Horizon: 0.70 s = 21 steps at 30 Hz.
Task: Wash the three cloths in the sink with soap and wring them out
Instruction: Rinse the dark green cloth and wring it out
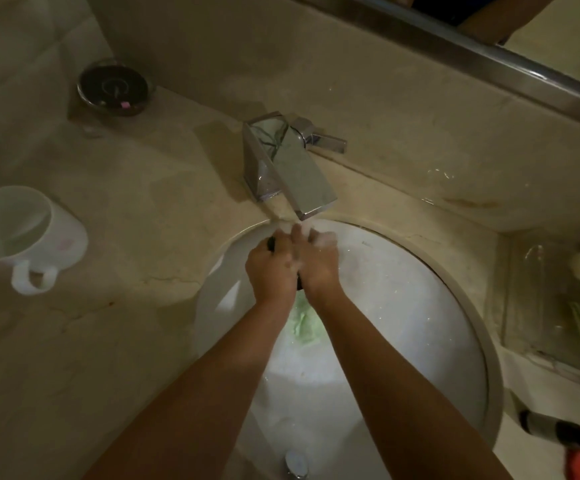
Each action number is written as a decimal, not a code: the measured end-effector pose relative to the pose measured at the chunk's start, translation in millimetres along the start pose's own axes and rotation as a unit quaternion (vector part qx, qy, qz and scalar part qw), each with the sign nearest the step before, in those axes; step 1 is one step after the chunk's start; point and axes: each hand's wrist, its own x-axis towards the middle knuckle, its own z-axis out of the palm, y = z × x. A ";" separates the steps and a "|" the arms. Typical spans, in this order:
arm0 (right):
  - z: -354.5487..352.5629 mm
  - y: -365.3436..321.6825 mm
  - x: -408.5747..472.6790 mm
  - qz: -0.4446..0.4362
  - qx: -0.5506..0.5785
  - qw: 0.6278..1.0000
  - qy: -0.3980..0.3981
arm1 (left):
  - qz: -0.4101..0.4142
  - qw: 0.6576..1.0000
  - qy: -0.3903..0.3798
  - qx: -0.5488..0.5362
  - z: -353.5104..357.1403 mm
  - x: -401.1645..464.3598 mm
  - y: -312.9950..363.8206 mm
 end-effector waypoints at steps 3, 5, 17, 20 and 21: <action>-4.3 0.0 -1.6 0.021 -0.009 1.000 -0.006 | -0.054 0.998 -0.009 0.014 2.4 -3.0 2.1; -11.7 -1.4 -3.4 0.019 -0.073 0.997 -0.033 | -0.134 0.990 -0.027 -0.022 1.1 -4.4 7.1; -51.9 -72.3 11.4 -0.111 0.159 0.980 -0.040 | -0.246 0.962 -0.112 -0.044 -30.9 -9.2 5.4; -50.3 -74.8 18.3 -0.088 0.196 0.977 -0.003 | -0.226 0.962 -0.150 -0.034 -35.1 -13.6 3.9; -50.5 -75.9 19.3 -0.084 0.206 0.975 0.006 | -0.209 0.968 -0.139 -0.022 -35.2 -14.3 3.0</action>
